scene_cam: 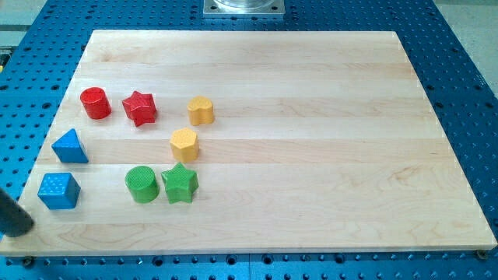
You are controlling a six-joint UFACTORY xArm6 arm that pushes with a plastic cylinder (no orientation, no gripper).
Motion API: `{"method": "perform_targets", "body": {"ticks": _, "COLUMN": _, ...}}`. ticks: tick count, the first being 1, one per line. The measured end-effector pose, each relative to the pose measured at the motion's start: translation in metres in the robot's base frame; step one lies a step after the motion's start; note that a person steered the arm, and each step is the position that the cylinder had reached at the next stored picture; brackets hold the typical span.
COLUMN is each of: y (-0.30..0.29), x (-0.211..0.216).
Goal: Push the blue cube slightly up
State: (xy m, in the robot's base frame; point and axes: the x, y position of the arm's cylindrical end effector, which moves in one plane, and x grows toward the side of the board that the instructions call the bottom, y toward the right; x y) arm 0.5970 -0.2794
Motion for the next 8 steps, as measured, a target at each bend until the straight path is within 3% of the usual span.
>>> {"method": "perform_targets", "body": {"ticks": 5, "y": 0.036, "x": -0.020}}
{"method": "perform_targets", "body": {"ticks": 7, "y": 0.024, "x": 0.021}}
{"method": "perform_targets", "body": {"ticks": 8, "y": 0.028, "x": 0.021}}
